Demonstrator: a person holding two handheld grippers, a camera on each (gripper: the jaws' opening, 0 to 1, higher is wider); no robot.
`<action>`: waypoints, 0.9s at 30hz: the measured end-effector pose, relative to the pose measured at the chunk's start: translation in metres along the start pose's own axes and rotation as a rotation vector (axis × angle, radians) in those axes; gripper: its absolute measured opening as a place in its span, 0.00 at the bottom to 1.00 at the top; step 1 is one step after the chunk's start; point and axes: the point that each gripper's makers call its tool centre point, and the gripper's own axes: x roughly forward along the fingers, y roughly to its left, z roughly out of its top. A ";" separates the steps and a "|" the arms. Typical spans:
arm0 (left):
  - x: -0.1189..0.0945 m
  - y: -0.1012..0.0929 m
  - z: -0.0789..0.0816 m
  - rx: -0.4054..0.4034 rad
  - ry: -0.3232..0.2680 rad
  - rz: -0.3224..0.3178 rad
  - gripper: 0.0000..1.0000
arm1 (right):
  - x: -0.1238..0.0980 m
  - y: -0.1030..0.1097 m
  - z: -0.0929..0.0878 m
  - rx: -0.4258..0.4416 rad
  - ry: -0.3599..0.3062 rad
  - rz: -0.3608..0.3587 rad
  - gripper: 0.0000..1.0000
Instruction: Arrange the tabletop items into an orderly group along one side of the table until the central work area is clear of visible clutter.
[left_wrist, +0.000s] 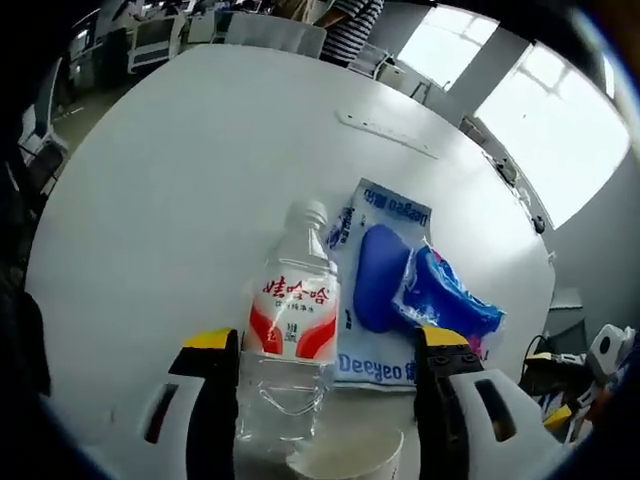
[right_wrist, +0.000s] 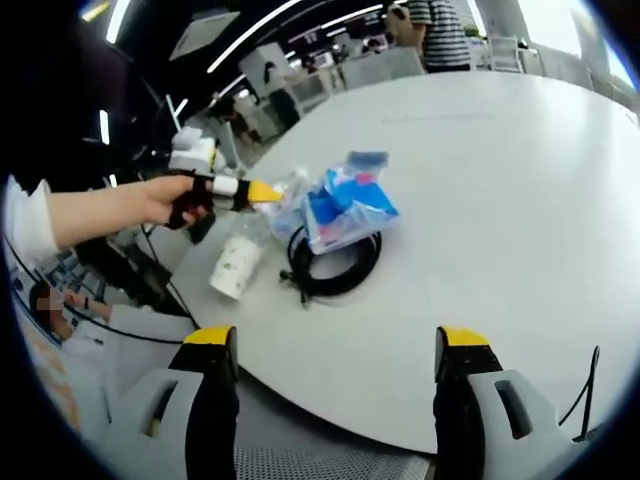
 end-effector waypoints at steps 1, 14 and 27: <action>0.001 0.001 0.000 -0.003 0.004 0.002 0.72 | 0.000 0.000 0.000 0.000 0.001 0.000 0.80; 0.006 0.007 -0.002 -0.044 0.019 0.020 0.73 | 0.000 0.002 0.006 0.005 -0.004 0.002 0.79; 0.009 0.018 -0.004 0.057 0.015 0.106 0.52 | 0.003 0.009 0.009 0.006 -0.001 0.021 0.79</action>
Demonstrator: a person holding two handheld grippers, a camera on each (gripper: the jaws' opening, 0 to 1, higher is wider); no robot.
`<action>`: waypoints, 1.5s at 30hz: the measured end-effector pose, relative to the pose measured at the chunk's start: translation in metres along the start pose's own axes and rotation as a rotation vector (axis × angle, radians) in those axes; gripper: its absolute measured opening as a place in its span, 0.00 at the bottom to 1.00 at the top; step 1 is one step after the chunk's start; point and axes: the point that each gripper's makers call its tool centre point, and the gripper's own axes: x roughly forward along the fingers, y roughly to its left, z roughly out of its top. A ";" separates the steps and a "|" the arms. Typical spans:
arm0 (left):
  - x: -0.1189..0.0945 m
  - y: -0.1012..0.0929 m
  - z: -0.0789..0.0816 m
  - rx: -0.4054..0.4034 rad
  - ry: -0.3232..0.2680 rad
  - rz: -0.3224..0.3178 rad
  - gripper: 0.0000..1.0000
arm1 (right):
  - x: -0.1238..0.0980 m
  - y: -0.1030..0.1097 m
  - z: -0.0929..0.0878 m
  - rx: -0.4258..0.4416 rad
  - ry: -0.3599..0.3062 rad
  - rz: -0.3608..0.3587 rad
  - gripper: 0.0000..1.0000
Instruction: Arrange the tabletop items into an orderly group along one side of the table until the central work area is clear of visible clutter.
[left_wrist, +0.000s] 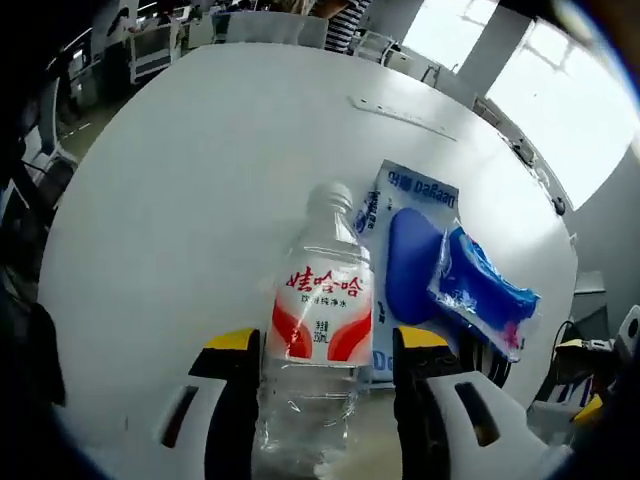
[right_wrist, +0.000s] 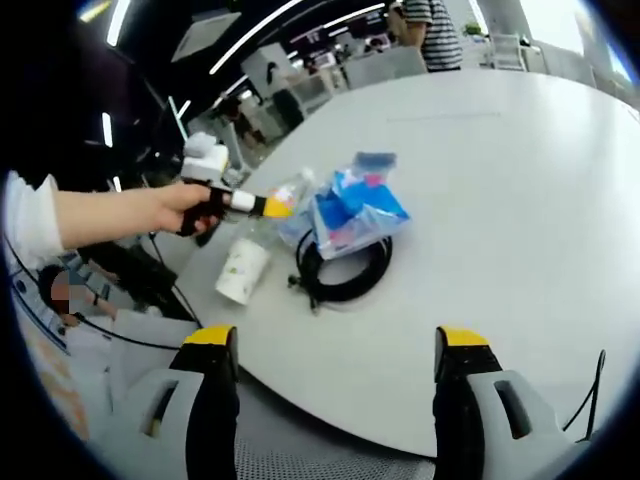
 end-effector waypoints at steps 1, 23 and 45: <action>0.000 0.001 0.000 -0.005 -0.006 0.002 0.51 | 0.000 0.000 0.000 0.000 0.002 0.001 0.79; -0.011 0.007 0.000 -0.283 -0.118 -0.123 0.35 | -0.004 -0.002 0.005 0.055 -0.027 0.002 0.78; -0.039 0.002 0.026 -0.228 -0.281 -0.128 0.36 | -0.001 0.008 0.019 0.075 -0.068 0.026 0.77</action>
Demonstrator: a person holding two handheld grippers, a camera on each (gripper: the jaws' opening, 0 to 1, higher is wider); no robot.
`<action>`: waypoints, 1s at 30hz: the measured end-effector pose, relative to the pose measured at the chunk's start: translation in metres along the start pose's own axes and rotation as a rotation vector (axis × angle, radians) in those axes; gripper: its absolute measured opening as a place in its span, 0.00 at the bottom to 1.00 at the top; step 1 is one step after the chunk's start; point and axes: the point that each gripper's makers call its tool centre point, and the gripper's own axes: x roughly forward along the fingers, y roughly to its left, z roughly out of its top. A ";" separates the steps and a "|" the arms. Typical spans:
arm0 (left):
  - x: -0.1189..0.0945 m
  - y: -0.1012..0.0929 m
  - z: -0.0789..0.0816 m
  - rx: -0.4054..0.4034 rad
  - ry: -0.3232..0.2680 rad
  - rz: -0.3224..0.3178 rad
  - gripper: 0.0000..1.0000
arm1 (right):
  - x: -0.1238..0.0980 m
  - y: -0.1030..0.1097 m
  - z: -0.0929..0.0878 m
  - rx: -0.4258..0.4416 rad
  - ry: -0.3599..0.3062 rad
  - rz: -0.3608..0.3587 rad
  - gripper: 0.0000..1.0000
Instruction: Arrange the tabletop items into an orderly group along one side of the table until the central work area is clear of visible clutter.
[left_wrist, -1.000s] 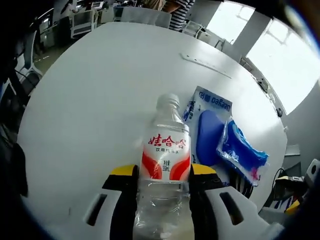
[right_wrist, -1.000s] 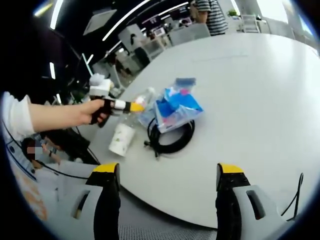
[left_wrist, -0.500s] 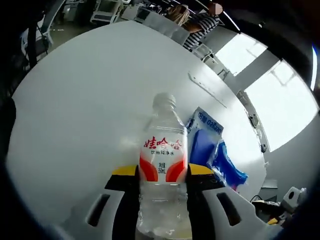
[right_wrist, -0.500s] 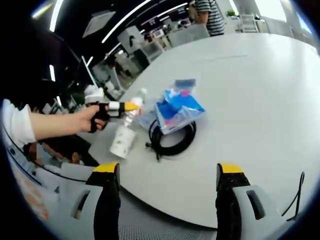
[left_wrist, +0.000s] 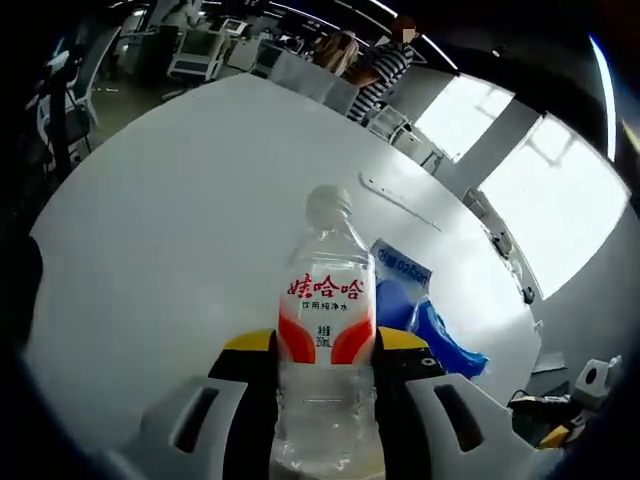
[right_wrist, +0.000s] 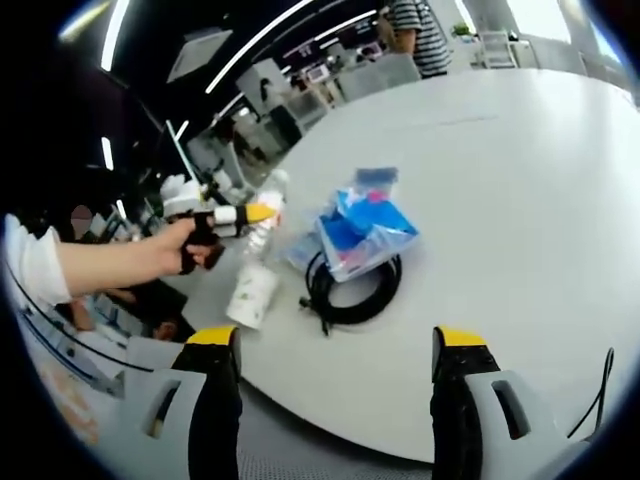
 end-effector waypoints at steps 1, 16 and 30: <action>-0.001 -0.001 0.001 0.031 -0.002 -0.001 0.36 | 0.000 0.000 0.001 0.004 -0.004 0.002 0.77; -0.016 -0.028 0.011 0.179 -0.067 -0.070 0.36 | 0.003 0.009 0.018 0.009 -0.054 0.010 0.75; -0.033 -0.061 0.024 0.265 -0.162 -0.170 0.37 | 0.008 0.025 0.039 -0.014 -0.089 0.043 0.73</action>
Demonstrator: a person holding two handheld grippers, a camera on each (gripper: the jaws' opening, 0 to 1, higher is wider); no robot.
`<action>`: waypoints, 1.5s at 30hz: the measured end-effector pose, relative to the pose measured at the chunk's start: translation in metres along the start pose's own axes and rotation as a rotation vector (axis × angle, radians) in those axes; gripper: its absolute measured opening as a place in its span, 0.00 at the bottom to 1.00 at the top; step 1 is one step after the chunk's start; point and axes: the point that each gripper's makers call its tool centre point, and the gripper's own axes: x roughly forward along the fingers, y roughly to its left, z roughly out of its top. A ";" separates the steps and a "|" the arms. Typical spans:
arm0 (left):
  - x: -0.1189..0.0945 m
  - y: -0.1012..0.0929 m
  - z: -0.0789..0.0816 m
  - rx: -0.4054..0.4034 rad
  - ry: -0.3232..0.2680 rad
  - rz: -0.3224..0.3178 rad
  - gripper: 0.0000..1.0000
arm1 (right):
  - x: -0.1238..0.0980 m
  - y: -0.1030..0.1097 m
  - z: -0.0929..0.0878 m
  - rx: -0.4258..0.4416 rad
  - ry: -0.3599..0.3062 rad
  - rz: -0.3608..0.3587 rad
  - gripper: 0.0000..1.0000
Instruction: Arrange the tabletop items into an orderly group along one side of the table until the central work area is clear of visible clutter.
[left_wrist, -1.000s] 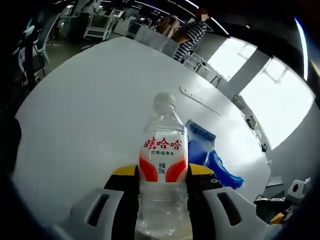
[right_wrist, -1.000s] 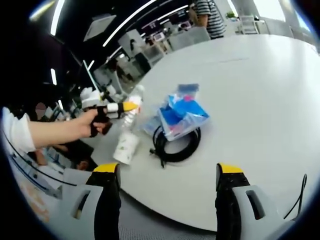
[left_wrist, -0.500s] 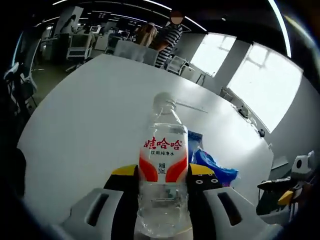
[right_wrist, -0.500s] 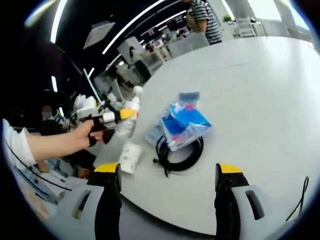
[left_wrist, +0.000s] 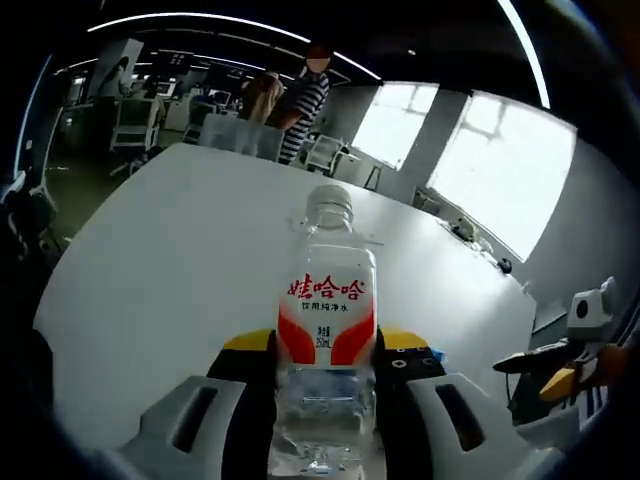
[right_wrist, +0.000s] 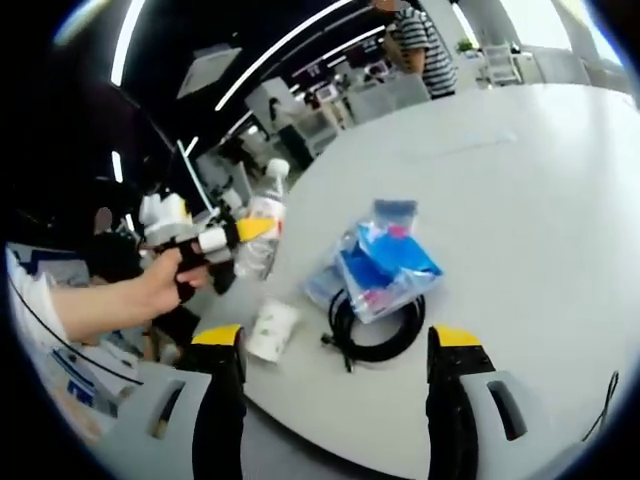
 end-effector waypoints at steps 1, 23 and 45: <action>-0.001 -0.003 -0.001 0.006 0.000 -0.006 0.37 | 0.001 0.002 0.003 0.000 -0.006 0.006 0.73; -0.009 -0.045 0.017 0.107 -0.055 -0.114 0.37 | 0.020 0.018 0.036 0.028 -0.064 0.072 0.73; -0.018 -0.082 0.028 0.132 -0.096 -0.186 0.38 | 0.018 0.041 0.081 0.138 -0.184 0.163 0.75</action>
